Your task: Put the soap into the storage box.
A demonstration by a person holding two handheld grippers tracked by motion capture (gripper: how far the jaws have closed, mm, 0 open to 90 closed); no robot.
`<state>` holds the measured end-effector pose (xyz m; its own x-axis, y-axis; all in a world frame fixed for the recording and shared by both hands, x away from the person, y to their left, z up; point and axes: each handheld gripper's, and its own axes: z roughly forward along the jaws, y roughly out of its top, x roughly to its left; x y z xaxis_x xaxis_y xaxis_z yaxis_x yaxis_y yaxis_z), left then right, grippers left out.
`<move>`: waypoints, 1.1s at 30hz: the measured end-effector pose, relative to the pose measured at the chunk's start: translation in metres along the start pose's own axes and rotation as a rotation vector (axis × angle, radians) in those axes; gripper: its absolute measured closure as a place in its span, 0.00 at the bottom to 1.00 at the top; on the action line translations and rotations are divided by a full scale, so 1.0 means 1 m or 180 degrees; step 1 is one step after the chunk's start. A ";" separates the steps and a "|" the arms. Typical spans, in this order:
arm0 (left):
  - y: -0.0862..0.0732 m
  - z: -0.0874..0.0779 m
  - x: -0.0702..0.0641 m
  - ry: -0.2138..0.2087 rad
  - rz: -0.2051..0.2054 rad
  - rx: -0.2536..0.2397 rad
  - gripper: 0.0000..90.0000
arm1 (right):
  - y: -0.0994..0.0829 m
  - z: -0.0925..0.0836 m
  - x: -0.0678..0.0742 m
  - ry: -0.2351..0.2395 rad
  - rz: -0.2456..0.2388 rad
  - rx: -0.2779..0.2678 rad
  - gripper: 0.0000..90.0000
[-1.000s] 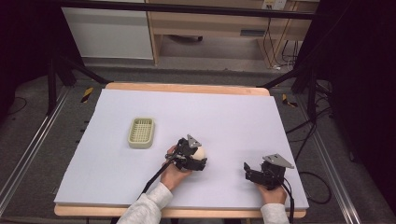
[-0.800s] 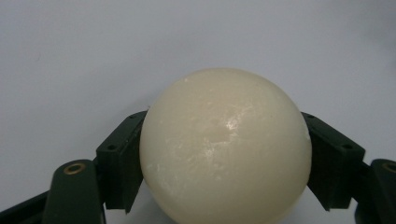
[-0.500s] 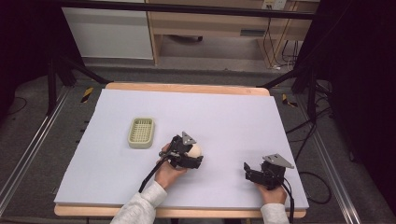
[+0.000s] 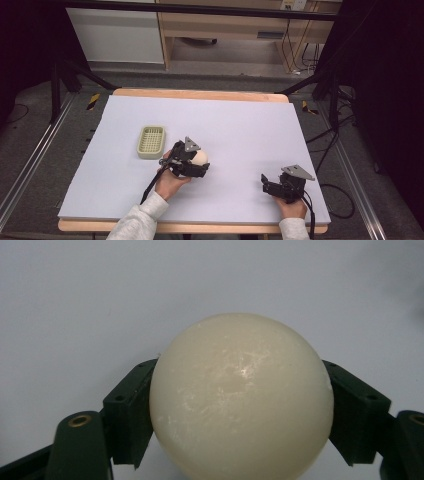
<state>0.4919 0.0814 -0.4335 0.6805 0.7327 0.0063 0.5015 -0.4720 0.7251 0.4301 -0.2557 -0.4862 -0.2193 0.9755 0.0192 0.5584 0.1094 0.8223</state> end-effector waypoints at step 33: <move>-0.017 -0.037 0.051 0.0224 -0.0217 -0.0083 0.27 | 0.000 0.000 0.000 -0.0009 -0.0003 0.0004 0.08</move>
<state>0.4983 0.1451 -0.4196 0.6057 0.7957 0.0040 0.5306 -0.4077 0.7432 0.4302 -0.2555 -0.4865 -0.2174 0.9759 0.0168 0.5594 0.1104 0.8215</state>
